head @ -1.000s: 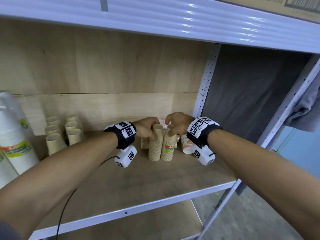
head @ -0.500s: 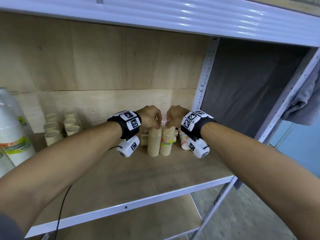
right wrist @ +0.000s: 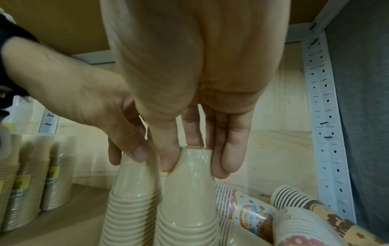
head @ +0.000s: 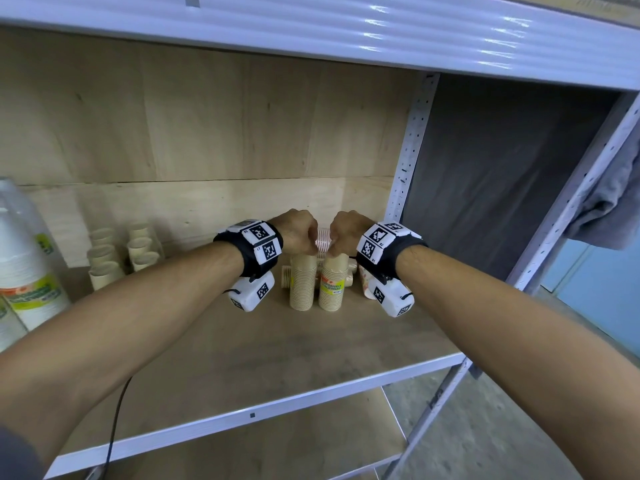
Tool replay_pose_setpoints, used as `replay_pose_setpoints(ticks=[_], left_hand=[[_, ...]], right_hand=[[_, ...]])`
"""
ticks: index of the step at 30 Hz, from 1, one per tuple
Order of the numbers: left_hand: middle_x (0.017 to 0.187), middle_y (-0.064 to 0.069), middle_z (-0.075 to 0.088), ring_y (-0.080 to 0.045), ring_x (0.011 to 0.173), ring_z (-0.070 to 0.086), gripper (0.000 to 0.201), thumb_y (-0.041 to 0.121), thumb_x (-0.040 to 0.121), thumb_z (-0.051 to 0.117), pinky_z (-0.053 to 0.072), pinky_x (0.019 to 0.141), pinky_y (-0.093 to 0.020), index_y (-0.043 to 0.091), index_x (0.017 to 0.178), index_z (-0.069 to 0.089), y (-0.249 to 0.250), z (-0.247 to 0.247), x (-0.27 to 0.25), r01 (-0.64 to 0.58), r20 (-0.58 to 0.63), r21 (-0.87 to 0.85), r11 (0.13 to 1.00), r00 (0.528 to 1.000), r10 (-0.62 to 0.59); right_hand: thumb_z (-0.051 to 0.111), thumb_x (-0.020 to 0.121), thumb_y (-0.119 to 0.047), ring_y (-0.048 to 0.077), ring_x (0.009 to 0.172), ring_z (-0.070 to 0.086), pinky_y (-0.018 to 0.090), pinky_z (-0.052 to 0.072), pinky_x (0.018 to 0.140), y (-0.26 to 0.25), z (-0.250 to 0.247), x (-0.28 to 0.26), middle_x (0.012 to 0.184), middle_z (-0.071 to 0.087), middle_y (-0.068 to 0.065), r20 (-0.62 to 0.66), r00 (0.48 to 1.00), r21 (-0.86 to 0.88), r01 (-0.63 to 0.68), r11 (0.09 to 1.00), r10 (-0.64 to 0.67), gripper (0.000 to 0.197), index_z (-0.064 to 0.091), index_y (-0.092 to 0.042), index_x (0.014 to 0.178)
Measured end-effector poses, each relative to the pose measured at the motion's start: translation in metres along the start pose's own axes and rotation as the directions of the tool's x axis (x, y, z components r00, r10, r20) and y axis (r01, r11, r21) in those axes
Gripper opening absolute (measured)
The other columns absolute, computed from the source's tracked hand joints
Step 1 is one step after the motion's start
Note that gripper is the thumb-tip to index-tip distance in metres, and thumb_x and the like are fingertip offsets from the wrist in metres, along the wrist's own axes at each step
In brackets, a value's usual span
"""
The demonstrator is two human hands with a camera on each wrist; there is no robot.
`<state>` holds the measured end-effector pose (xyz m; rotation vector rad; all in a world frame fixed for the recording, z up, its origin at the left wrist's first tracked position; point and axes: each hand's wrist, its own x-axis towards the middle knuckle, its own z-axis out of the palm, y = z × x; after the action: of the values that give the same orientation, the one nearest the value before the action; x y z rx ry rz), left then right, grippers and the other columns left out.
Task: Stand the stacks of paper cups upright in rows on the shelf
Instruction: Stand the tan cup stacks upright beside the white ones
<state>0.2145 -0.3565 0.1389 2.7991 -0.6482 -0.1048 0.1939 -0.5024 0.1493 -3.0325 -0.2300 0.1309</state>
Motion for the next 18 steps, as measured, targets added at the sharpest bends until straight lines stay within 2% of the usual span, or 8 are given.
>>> replay_pose_setpoints(ticks=[2, 5, 7, 10, 12, 14, 16, 18], left_hand=[[0.106, 0.0, 0.066, -0.017, 0.094, 0.062, 0.031, 0.032, 0.08, 0.074, 0.051, 0.076, -0.027, 0.022, 0.108, 0.067, -0.0015, 0.0001, 0.0005, -0.003, 0.03, -0.033, 0.999, 1.0, 0.004], [0.113, 0.003, 0.061, -0.017, 0.103, 0.059, 0.041, 0.024, 0.08, 0.073, 0.052, 0.085, -0.03, 0.024, 0.12, 0.062, -0.0026, 0.0002, 0.0011, -0.014, 0.1, -0.039, 0.999, 0.995, 0.018], [0.114, 0.003, 0.062, -0.017, 0.102, 0.059, 0.037, 0.021, 0.083, 0.071, 0.051, 0.081, -0.028, 0.022, 0.119, 0.065, -0.0031, 0.0003, 0.0011, -0.022, 0.089, -0.025, 0.999, 0.996, 0.024], [0.107, -0.002, 0.067, -0.018, 0.094, 0.061, 0.027, 0.03, 0.084, 0.072, 0.048, 0.074, -0.026, 0.018, 0.108, 0.07, -0.0032, 0.001, 0.0017, -0.019, 0.021, -0.027, 0.999, 1.0, 0.019], [0.104, -0.001, 0.066, -0.018, 0.092, 0.062, 0.031, 0.036, 0.082, 0.073, 0.047, 0.072, -0.026, 0.02, 0.108, 0.069, -0.0042, 0.0032, 0.0027, -0.008, 0.007, -0.049, 0.999, 1.0, 0.008], [0.108, 0.001, 0.063, -0.018, 0.095, 0.061, 0.039, 0.039, 0.079, 0.074, 0.048, 0.076, -0.027, 0.025, 0.115, 0.065, -0.0057, 0.0049, 0.0036, -0.008, 0.028, -0.067, 0.998, 1.0, 0.01], [0.113, 0.002, 0.06, -0.017, 0.1, 0.059, 0.043, 0.029, 0.08, 0.073, 0.048, 0.08, -0.027, 0.026, 0.121, 0.062, -0.0058, 0.0047, 0.0034, -0.029, 0.055, -0.075, 0.997, 0.998, 0.033], [0.114, 0.005, 0.06, -0.015, 0.101, 0.057, 0.041, 0.019, 0.082, 0.071, 0.047, 0.082, -0.026, 0.023, 0.122, 0.063, -0.006, 0.0039, 0.0042, -0.049, 0.066, -0.068, 0.996, 0.996, 0.054]], right_hand=[[0.079, 0.079, -0.025, 0.02, 0.076, 0.054, 0.022, 0.032, 0.046, 0.0013, 0.001, 0.0008, 0.082, 0.056, 0.006, -0.015, 1.0, 0.007, 0.0, 1.0, 0.0, 0.032, 0.065, -0.001, 0.096], [0.079, 0.078, -0.024, 0.021, 0.076, 0.054, 0.023, 0.031, 0.046, 0.0011, 0.0028, 0.0019, 0.077, 0.053, 0.005, -0.028, 1.0, 0.014, -0.011, 1.0, 0.011, 0.03, 0.059, -0.005, 0.089], [0.079, 0.078, -0.023, 0.021, 0.077, 0.054, 0.023, 0.031, 0.046, 0.0004, 0.0031, 0.002, 0.083, 0.054, 0.008, -0.028, 1.0, 0.013, -0.013, 1.0, 0.014, 0.032, 0.062, -0.002, 0.094], [0.08, 0.078, -0.025, 0.02, 0.078, 0.055, 0.022, 0.033, 0.047, 0.0009, 0.0024, 0.0022, 0.087, 0.057, 0.008, -0.015, 1.0, 0.031, -0.003, 1.0, 0.004, 0.037, 0.064, 0.0, 0.1], [0.079, 0.078, -0.025, 0.02, 0.077, 0.055, 0.022, 0.033, 0.047, 0.0017, 0.0024, 0.0028, 0.087, 0.058, 0.008, -0.015, 1.0, 0.037, -0.005, 0.999, 0.005, 0.036, 0.065, 0.001, 0.099], [0.078, 0.079, -0.025, 0.02, 0.077, 0.055, 0.023, 0.033, 0.047, 0.0028, 0.0029, 0.0038, 0.085, 0.057, 0.008, -0.014, 1.0, 0.042, -0.004, 0.999, 0.004, 0.032, 0.064, 0.0, 0.093], [0.078, 0.078, -0.026, 0.021, 0.078, 0.055, 0.024, 0.034, 0.048, 0.0034, 0.003, 0.004, 0.084, 0.056, 0.007, -0.006, 1.0, 0.043, -0.003, 0.999, 0.003, 0.031, 0.059, -0.004, 0.089], [0.079, 0.078, -0.026, 0.022, 0.077, 0.056, 0.024, 0.034, 0.048, 0.0033, 0.0028, 0.0039, 0.081, 0.055, 0.007, -0.003, 1.0, 0.046, -0.001, 0.999, 0.002, 0.033, 0.061, -0.003, 0.092]])
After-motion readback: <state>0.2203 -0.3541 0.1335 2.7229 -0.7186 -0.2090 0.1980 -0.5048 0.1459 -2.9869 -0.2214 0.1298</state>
